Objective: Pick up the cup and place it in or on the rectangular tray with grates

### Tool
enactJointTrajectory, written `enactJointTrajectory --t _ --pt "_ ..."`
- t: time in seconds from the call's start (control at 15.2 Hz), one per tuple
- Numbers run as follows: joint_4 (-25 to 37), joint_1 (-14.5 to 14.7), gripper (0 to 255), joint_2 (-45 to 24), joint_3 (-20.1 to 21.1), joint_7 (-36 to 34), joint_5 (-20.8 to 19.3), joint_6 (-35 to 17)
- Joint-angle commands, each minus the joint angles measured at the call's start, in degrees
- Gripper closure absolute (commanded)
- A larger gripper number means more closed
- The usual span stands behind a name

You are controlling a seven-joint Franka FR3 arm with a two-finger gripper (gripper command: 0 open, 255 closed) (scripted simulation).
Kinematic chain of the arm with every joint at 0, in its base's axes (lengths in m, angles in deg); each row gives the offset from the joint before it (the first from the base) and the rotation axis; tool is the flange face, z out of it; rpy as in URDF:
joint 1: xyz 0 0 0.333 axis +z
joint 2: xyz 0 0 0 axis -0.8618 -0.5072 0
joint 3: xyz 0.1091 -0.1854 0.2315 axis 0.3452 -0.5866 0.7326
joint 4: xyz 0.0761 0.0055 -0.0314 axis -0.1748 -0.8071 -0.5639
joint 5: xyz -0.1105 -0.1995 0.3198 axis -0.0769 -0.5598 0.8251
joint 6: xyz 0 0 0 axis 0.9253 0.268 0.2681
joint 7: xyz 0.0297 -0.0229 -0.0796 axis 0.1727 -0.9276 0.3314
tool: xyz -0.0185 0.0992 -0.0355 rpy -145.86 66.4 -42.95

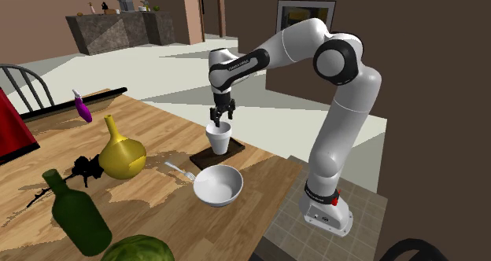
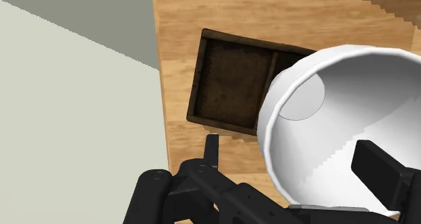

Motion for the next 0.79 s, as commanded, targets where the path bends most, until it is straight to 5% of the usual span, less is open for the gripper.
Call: enactJointTrajectory --t 0.0,0.2,0.73 --pt "1.4 0.0 0 0.5 0.0 0.0 0.0 1.9" --pt "5.7 -0.1 0 1.6 -0.1 -0.1 -0.1 7.3" --pt "5.7 -0.1 0 1.6 -0.1 -0.1 -0.1 7.3"
